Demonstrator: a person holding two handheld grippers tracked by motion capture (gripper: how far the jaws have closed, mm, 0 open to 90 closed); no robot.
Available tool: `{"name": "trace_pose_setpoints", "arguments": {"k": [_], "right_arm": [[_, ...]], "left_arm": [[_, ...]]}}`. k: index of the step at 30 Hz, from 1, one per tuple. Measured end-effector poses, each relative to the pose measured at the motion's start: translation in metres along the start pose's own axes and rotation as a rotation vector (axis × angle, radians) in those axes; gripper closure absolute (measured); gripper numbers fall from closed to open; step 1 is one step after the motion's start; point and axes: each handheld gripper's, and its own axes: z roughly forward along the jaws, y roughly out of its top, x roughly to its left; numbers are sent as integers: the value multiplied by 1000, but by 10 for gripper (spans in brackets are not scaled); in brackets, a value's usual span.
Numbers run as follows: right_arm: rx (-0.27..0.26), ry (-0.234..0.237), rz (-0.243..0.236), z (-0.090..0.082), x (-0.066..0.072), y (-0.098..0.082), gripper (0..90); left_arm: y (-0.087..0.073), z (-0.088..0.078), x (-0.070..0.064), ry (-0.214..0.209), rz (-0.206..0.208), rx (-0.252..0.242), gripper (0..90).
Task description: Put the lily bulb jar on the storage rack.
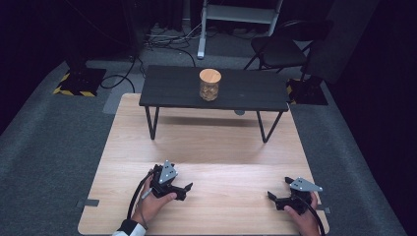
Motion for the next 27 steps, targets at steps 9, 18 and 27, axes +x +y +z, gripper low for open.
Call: {"name": "trace_pose_setpoints", "arguments": {"k": [9, 18, 27], "right_arm": [[0, -1, 1, 0, 0, 0, 0], [0, -1, 0, 0, 0, 0, 0], [0, 0, -1, 0, 0, 0, 0]], "left_arm": [[-11, 5, -4, -16, 15, 59, 8], [-19, 5, -5, -15, 24, 30, 5], [-18, 7, -5, -16, 25, 30, 4]]}}
